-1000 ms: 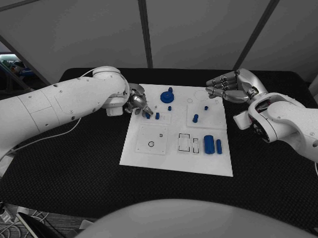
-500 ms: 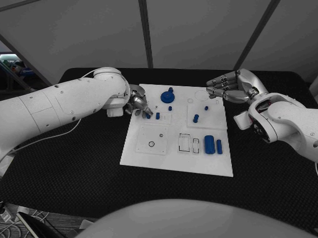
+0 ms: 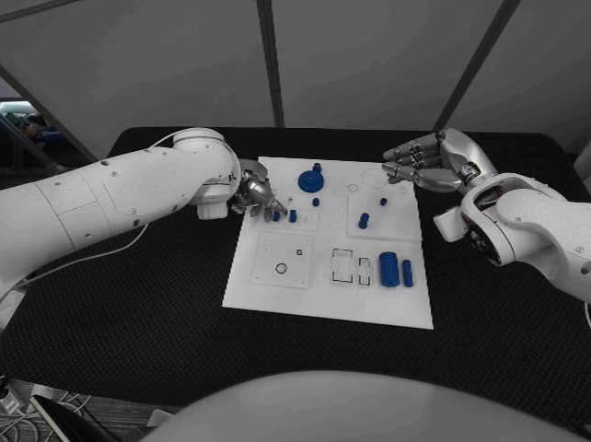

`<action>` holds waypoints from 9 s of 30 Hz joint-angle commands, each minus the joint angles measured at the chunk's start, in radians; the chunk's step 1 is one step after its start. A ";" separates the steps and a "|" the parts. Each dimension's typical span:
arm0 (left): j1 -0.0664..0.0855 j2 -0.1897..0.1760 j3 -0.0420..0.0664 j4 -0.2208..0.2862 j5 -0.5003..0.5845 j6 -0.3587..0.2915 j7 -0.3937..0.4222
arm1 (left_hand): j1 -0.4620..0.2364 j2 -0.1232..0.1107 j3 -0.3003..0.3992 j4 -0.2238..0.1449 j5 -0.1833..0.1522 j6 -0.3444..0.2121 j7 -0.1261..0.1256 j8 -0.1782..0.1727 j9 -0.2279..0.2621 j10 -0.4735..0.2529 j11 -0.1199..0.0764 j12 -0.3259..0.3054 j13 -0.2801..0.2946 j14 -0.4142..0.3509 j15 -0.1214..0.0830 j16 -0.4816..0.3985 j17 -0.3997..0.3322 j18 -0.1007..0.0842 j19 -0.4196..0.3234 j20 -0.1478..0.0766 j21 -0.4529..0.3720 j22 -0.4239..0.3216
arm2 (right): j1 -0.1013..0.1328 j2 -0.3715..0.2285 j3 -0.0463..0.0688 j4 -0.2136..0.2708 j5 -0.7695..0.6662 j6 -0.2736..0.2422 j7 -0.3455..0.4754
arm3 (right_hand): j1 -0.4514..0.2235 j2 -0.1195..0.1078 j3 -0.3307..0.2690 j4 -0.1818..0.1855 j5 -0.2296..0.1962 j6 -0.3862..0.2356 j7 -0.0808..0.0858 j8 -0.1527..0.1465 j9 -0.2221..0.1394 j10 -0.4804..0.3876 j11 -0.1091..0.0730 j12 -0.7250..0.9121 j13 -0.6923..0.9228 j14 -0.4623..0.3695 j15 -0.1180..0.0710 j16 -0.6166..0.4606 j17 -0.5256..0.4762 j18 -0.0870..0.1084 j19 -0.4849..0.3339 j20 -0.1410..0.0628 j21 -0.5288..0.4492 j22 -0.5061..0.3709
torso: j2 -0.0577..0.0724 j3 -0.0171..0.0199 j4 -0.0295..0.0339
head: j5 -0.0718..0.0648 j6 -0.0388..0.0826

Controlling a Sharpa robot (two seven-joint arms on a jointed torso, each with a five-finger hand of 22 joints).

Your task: Assemble the parts on the task board

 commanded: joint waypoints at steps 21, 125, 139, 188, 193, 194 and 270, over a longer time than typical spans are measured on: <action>0.001 -0.047 0.011 0.036 0.130 -0.319 0.160 | 0.172 0.049 -0.338 0.064 0.024 -0.111 0.054 -0.055 -0.011 -0.135 0.053 -0.073 -0.046 -0.013 0.036 -0.079 -0.150 -0.026 -0.176 0.028 -0.270 -0.239 | 0.001 0.001 0.001 -0.002 0.002 0.005 0.008 | -0.009 0.003 0.000 -0.005 0.004 -0.006 -0.003 -0.002 0.000 -0.009 -0.001 -0.002 -0.001 -0.004 -0.001 0.000 -0.001 0.003 0.006 0.002 -0.003 -0.001 | 0.000 0.0010 -0.0010 | -0.004 0.011; -0.046 0.177 -0.054 -0.168 -0.401 -0.408 0.567 | 0.508 0.003 0.038 -0.189 -0.013 -0.035 0.142 -0.396 -0.459 -0.275 0.148 -0.478 -0.354 -0.096 0.112 -0.097 -0.395 -0.016 -0.196 0.104 -0.316 -0.208 | 0.001 0.014 0.001 -0.002 -0.020 0.006 0.010 | -0.003 0.004 0.009 -0.015 0.004 -0.002 -0.008 -0.001 0.001 -0.012 -0.003 -0.003 -0.001 -0.005 -0.002 0.000 -0.003 0.003 0.010 0.000 -0.009 -0.007 | 0.000 0.0006 0.0001 | -0.033 0.033; -0.048 0.171 -0.053 -0.168 -0.377 -0.450 0.586 | 0.511 0.006 0.069 -0.211 -0.013 -0.003 0.145 -0.409 -0.468 -0.223 0.146 -0.529 -0.352 -0.076 0.109 -0.080 -0.373 -0.024 -0.168 0.101 -0.256 -0.146 | 0.001 0.012 0.001 0.000 -0.020 0.005 0.011 | -0.004 0.005 0.010 -0.016 0.004 -0.002 -0.007 -0.001 0.001 -0.012 -0.003 -0.002 -0.001 -0.005 -0.002 0.000 -0.003 0.003 0.011 0.000 -0.010 -0.008 | 0.000 0.0003 -0.0001 | -0.034 0.037; -0.077 -0.002 0.031 -0.053 -0.276 -0.454 0.583 | 0.493 0.001 0.070 -0.211 -0.015 0.013 0.146 -0.417 -0.473 -0.201 0.146 -0.560 -0.351 -0.068 0.109 -0.079 -0.373 -0.027 -0.159 0.101 -0.241 -0.128 | 0.001 0.007 0.001 -0.009 -0.020 0.004 0.012 | -0.004 0.005 0.010 -0.016 0.004 -0.002 -0.007 -0.001 0.001 -0.012 -0.003 -0.002 -0.001 -0.005 -0.002 0.000 -0.003 0.003 0.011 0.000 -0.010 -0.008 | 0.001 -0.0001 -0.0011 | -0.023 0.045; -0.084 0.010 0.030 -0.069 -0.276 -0.452 0.586 | 0.494 0.001 0.070 -0.211 -0.015 0.014 0.146 -0.417 -0.473 -0.200 0.145 -0.561 -0.351 -0.068 0.109 -0.079 -0.373 -0.027 -0.159 0.101 -0.240 -0.128 | 0.001 0.008 0.001 -0.009 -0.020 0.004 0.012 | -0.004 0.005 0.010 -0.016 0.004 -0.002 -0.007 -0.001 0.001 -0.012 -0.003 -0.002 -0.001 -0.005 -0.002 0.000 -0.003 0.003 0.011 0.000 -0.010 -0.008 | 0.001 0.0007 -0.0007 | -0.022 0.045; -0.085 0.012 0.030 -0.070 -0.276 -0.451 0.587 | 0.494 0.001 0.070 -0.211 -0.015 0.014 0.146 -0.417 -0.473 -0.200 0.145 -0.561 -0.351 -0.068 0.109 -0.079 -0.373 -0.027 -0.159 0.101 -0.240 -0.128 | 0.001 0.008 0.001 -0.009 -0.020 0.004 0.012 | -0.004 0.005 0.010 -0.016 0.004 -0.002 -0.007 -0.001 0.001 -0.012 -0.003 -0.002 -0.001 -0.005 -0.002 0.000 -0.003 0.003 0.011 0.000 -0.010 -0.008 | 0.001 0.0008 -0.0008 | -0.023 0.045; -0.092 0.032 0.029 -0.096 -0.284 -0.382 0.561 | 0.469 -0.021 0.059 -0.214 -0.014 -0.081 0.161 -0.503 -0.497 -0.198 0.160 -0.639 -0.351 -0.082 0.121 -0.091 -0.404 -0.020 -0.184 0.112 -0.281 -0.145 | 0.001 0.008 0.001 -0.009 -0.020 0.004 0.012 | -0.005 0.006 0.013 -0.018 0.005 -0.001 -0.007 -0.001 0.001 -0.012 -0.002 -0.002 -0.001 -0.005 -0.002 0.000 -0.003 0.003 0.013 0.000 -0.012 -0.011 | 0.001 0.0004 -0.0006 | -0.022 0.033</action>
